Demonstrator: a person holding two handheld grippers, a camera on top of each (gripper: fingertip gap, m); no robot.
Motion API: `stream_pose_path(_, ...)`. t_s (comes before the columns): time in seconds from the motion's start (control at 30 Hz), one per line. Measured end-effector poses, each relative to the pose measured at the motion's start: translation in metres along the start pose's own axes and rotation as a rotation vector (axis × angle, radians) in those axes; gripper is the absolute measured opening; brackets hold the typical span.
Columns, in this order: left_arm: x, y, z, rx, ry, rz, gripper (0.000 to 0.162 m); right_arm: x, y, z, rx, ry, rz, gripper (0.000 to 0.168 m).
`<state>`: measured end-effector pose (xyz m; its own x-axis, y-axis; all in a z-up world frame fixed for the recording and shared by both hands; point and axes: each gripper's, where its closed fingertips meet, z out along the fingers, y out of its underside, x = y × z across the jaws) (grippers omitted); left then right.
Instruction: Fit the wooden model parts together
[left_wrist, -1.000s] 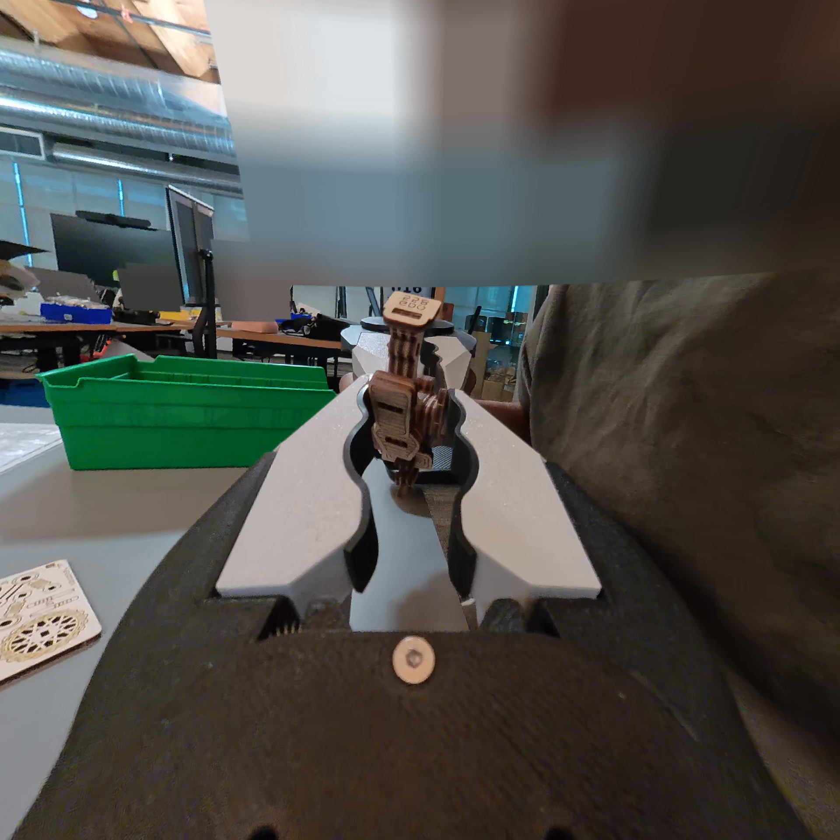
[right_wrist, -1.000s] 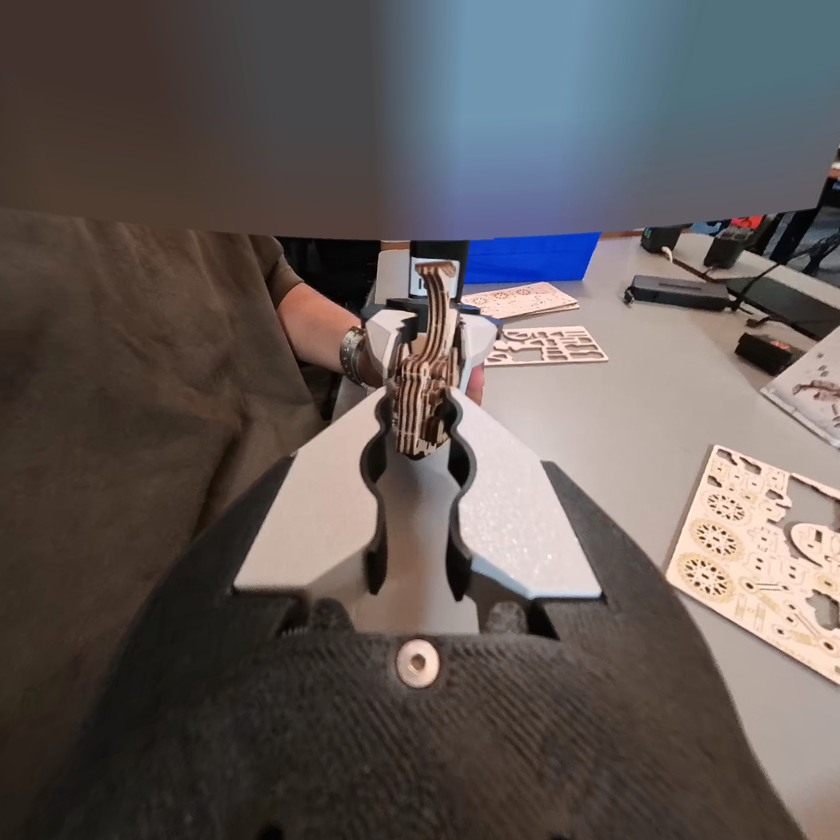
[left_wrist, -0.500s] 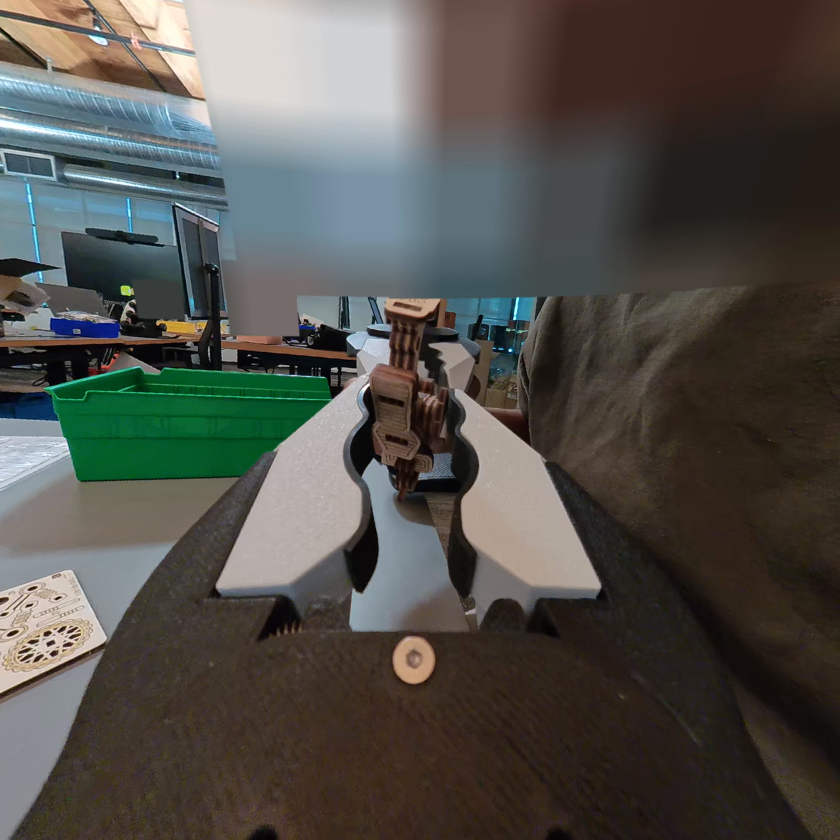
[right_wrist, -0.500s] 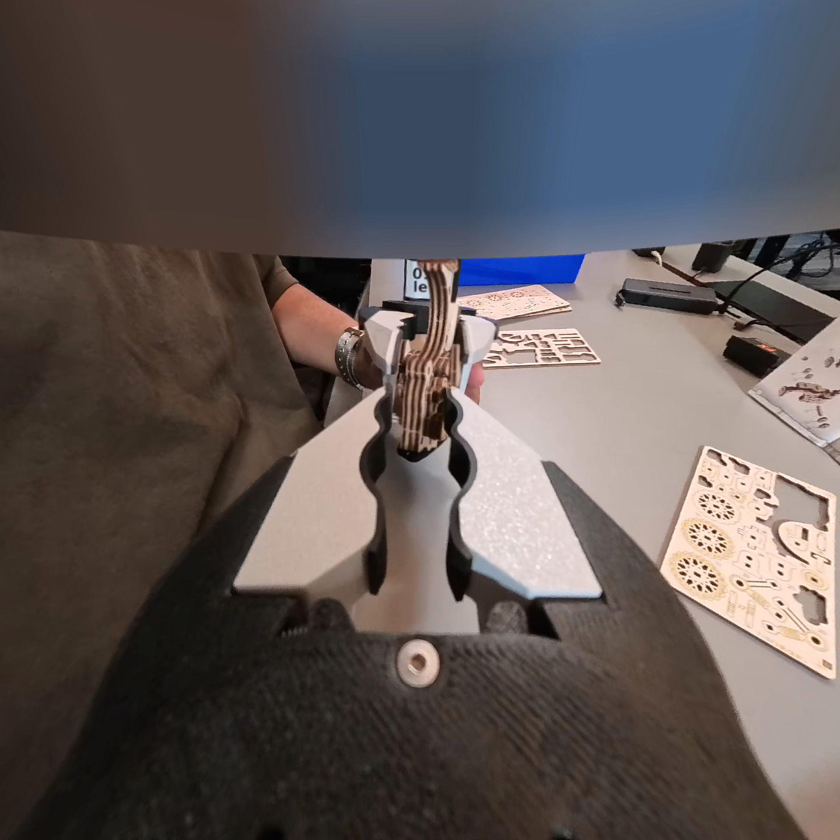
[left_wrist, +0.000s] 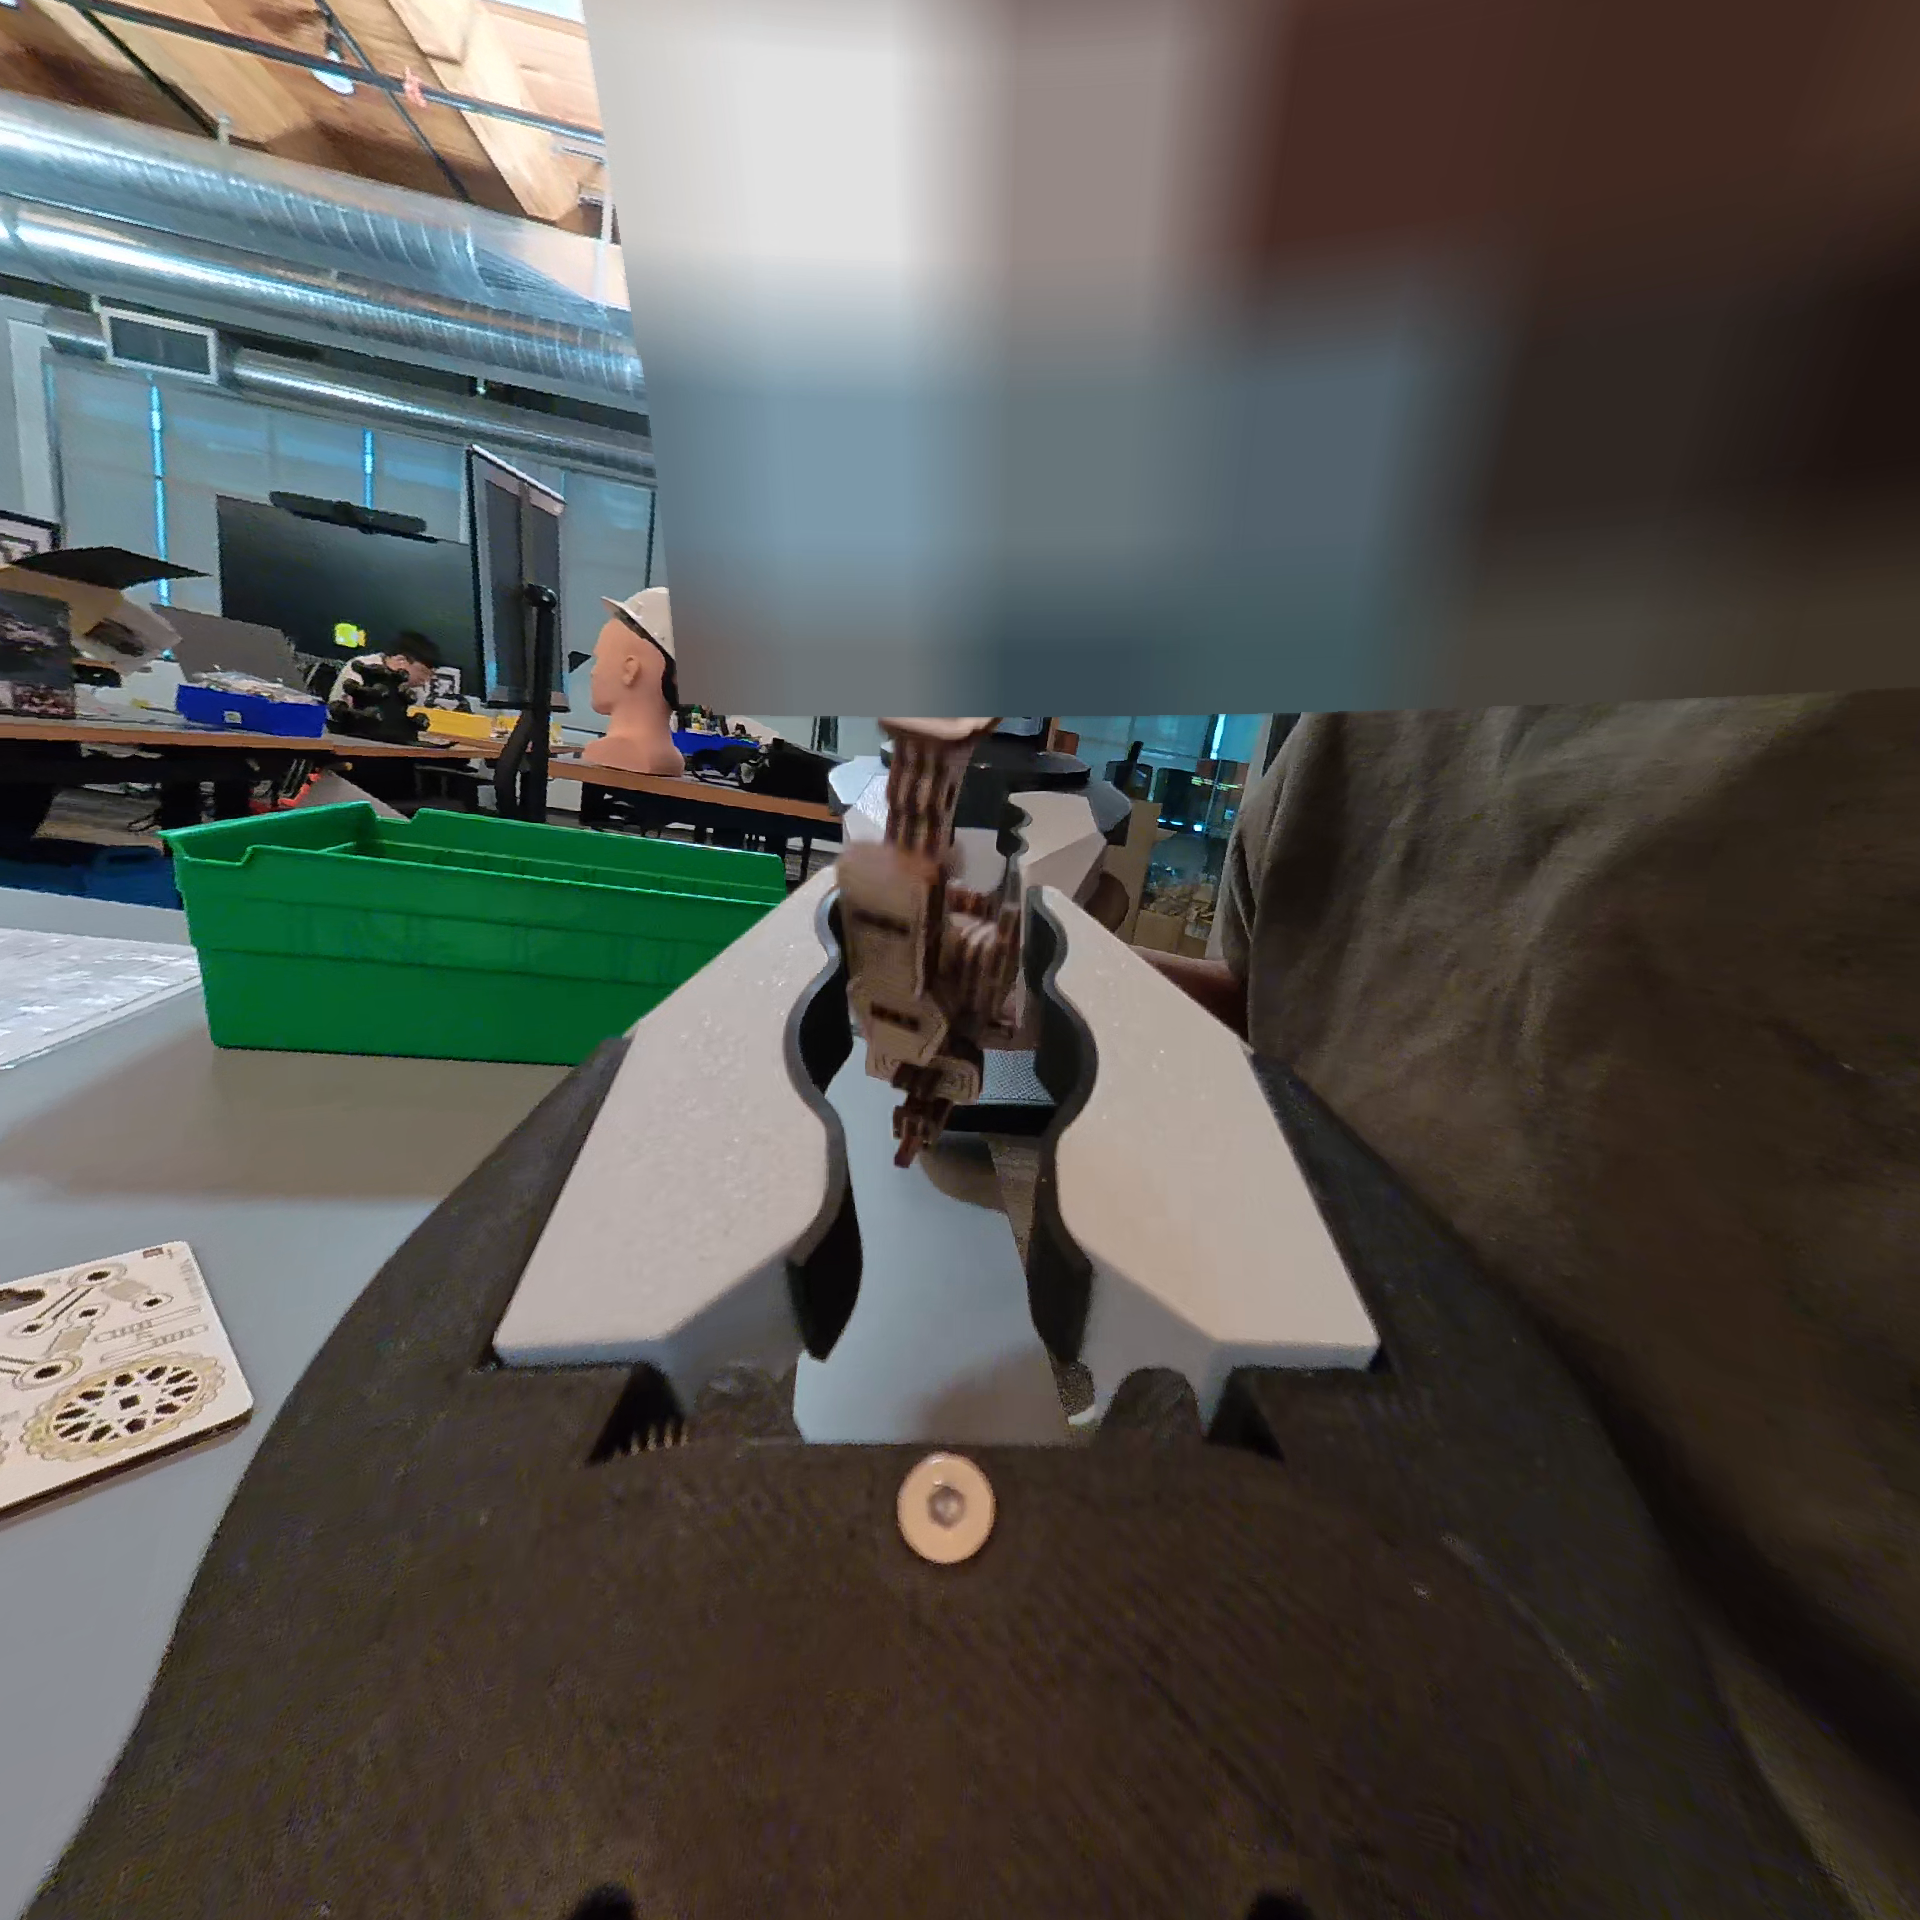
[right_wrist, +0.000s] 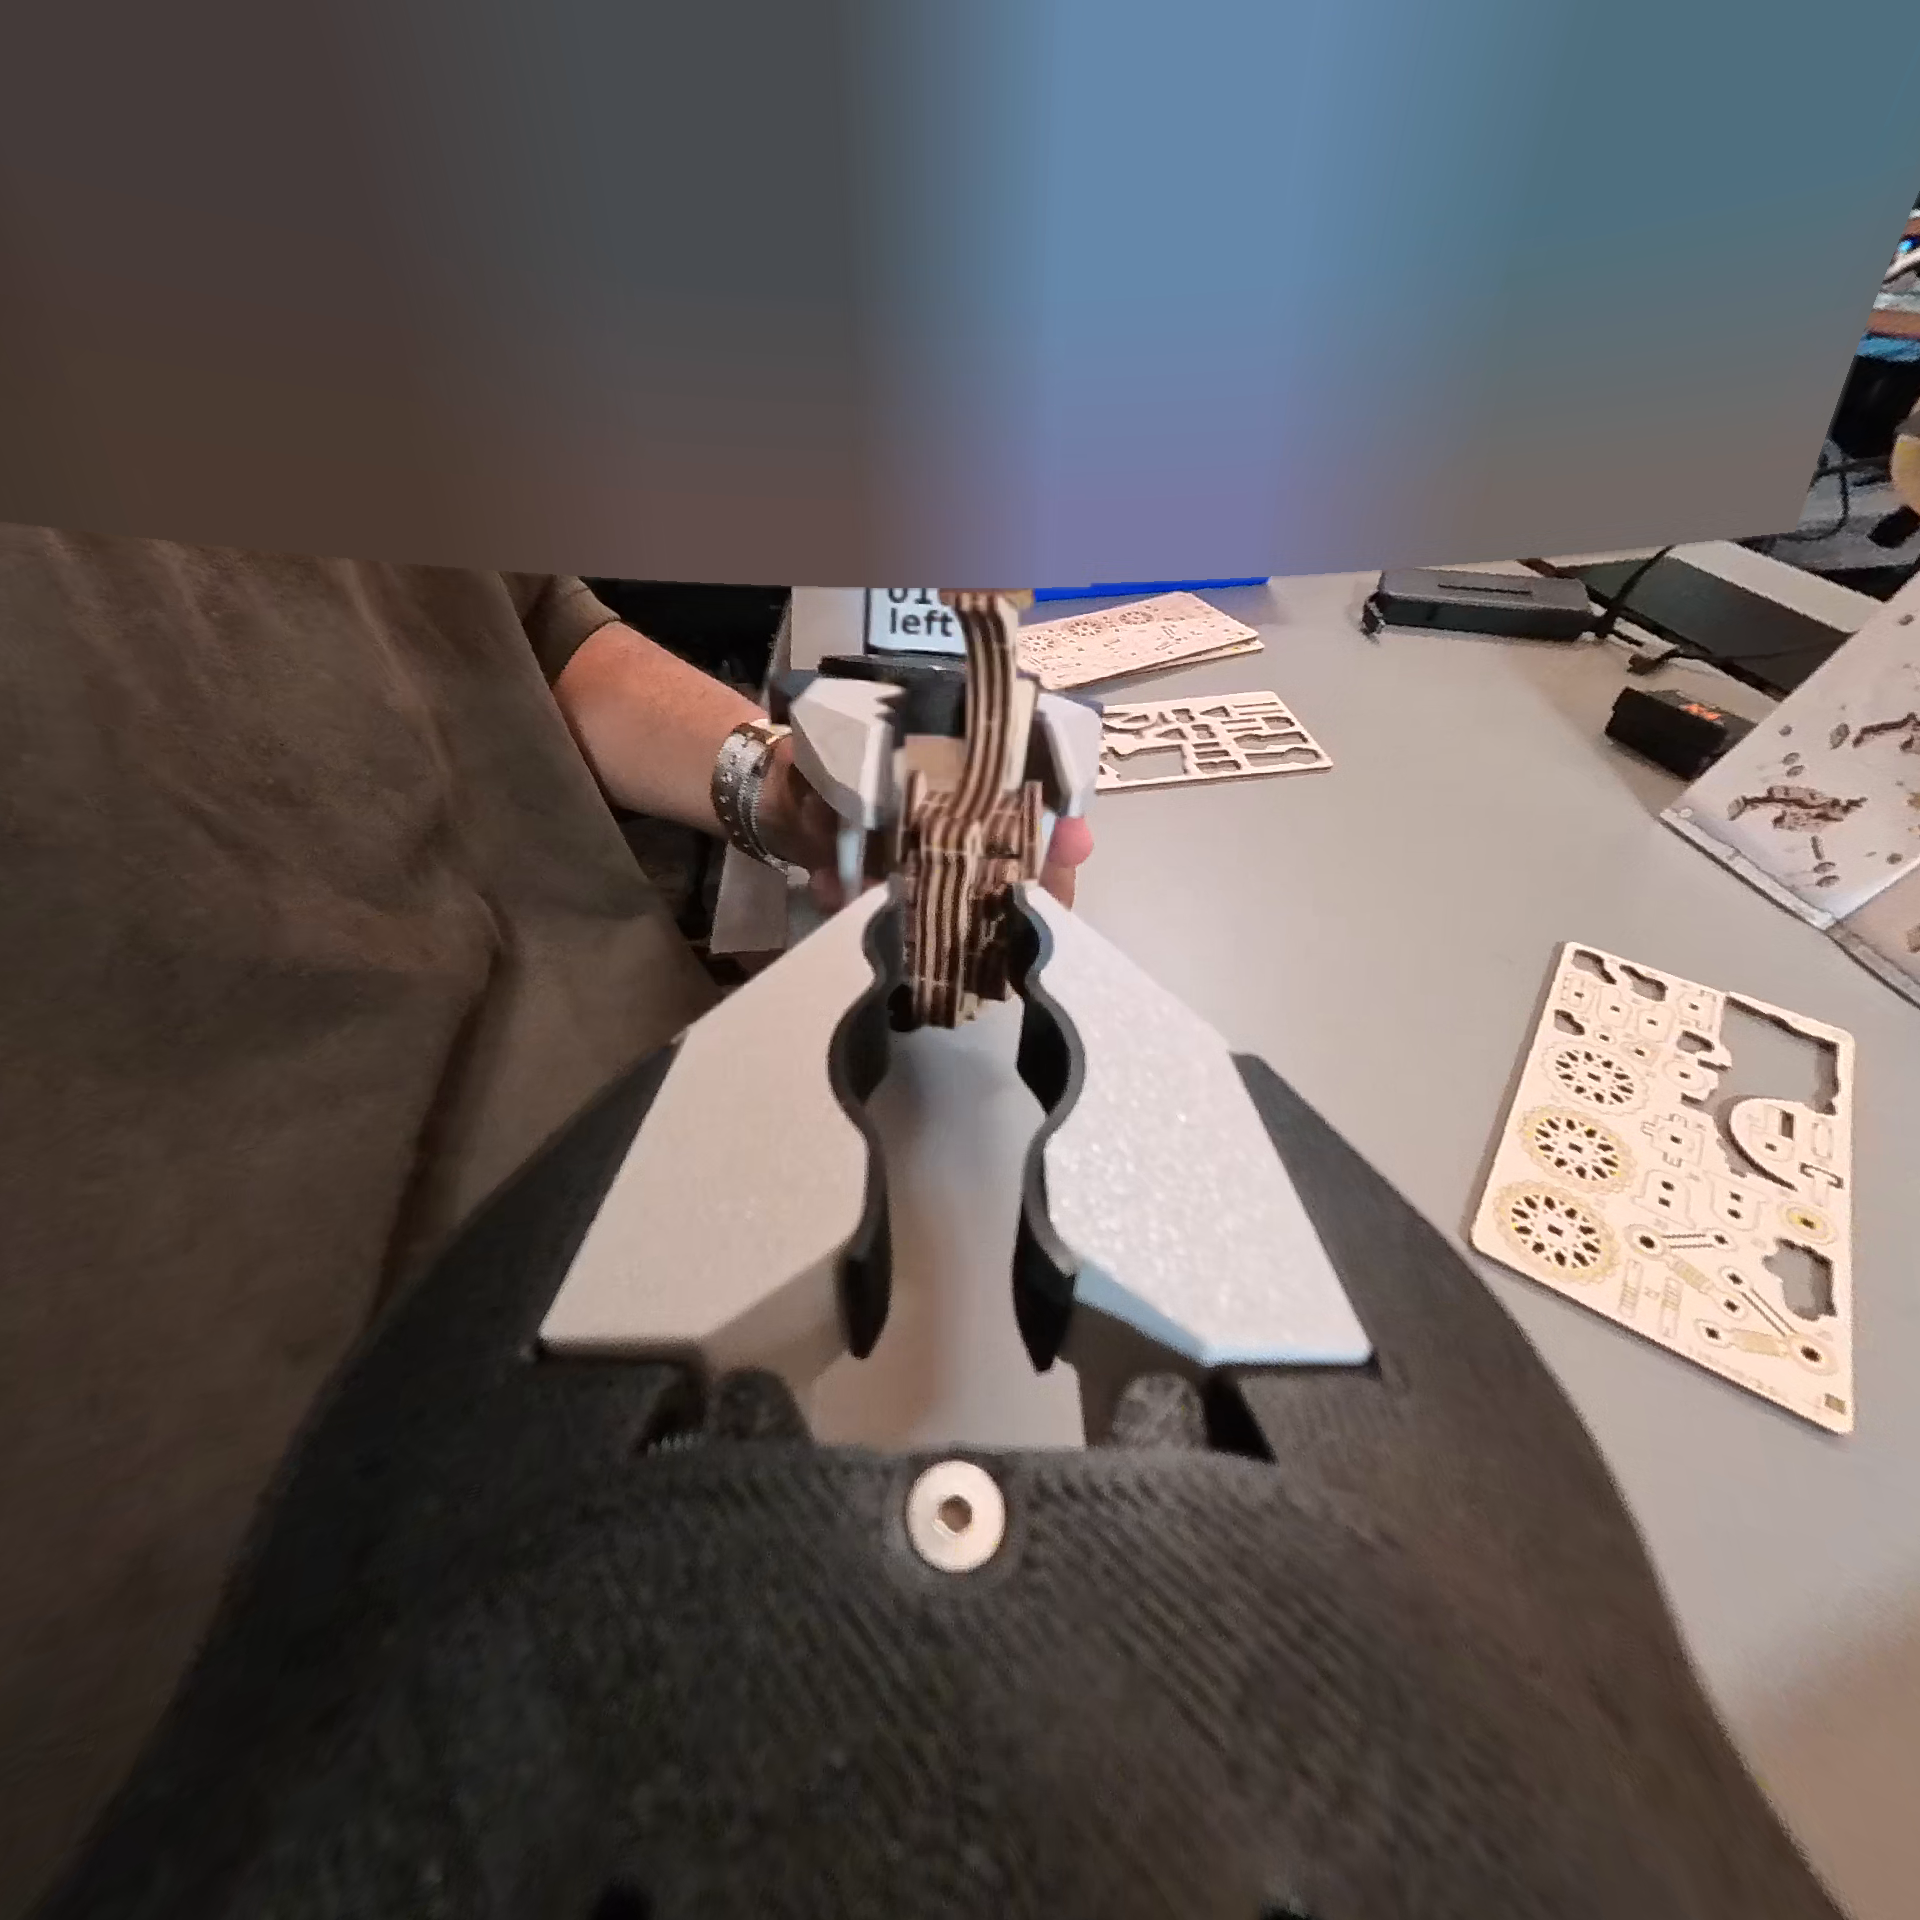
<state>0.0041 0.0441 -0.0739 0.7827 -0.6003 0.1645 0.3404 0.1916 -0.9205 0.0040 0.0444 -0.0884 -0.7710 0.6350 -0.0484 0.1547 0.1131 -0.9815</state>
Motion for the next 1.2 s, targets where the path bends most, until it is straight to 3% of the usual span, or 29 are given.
stream_pose_path(0.23,-0.016,0.004,-0.002,-0.053,-0.099,0.035,0.056,0.016,0.016,0.000,-0.075,0.051,0.086,0.017)
stream_pose_path(0.43,-0.044,0.012,-0.011,-0.197,-0.245,0.080,0.057,0.031,0.047,0.001,-0.170,0.031,0.332,0.018)
stream_pose_path(0.63,-0.054,0.033,-0.020,-0.440,-0.310,0.223,0.057,0.029,0.049,-0.001,-0.112,-0.088,0.562,0.018)
stream_pose_path(0.87,-0.032,0.044,-0.025,-0.750,-0.234,0.373,0.061,0.007,0.067,0.007,-0.297,-0.124,0.418,0.018)
stream_pose_path(0.97,-0.018,0.063,-0.034,-0.876,-0.157,0.308,0.058,-0.011,0.075,0.011,-0.376,-0.190,0.360,0.018)
stream_pose_path(1.2,0.021,0.086,-0.033,-0.922,0.059,0.020,0.042,-0.041,0.087,0.015,-0.480,-0.298,0.293,0.018)
